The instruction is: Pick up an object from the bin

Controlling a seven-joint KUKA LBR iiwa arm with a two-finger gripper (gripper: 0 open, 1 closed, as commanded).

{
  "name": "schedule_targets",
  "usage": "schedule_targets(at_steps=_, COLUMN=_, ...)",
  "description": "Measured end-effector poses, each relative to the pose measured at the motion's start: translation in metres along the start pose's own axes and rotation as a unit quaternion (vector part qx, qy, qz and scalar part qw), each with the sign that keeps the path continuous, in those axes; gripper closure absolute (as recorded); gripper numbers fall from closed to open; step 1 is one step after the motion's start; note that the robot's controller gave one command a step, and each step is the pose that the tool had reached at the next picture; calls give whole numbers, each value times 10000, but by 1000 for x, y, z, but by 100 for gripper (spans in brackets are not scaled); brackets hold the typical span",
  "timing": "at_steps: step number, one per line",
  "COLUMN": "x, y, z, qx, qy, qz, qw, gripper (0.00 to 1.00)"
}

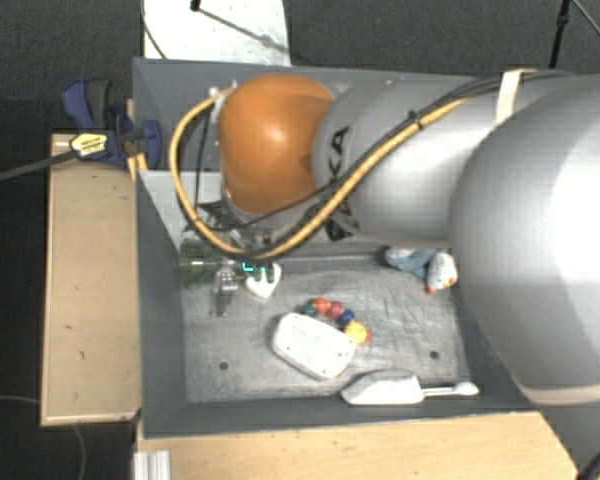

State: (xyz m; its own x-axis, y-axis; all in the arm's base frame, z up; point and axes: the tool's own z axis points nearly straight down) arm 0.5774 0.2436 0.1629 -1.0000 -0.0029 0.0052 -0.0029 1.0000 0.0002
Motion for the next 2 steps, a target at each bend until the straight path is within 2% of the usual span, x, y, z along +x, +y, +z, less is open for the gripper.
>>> schedule_targets(at_steps=1, x=-2, y=-1, z=-4, qx=-10, qy=-37, qz=31, qw=10000, gripper=0)
schedule_targets(at_steps=2, x=-17, y=-9, z=49, qx=-68, qy=-150, qz=1456, qw=9892, gripper=0)
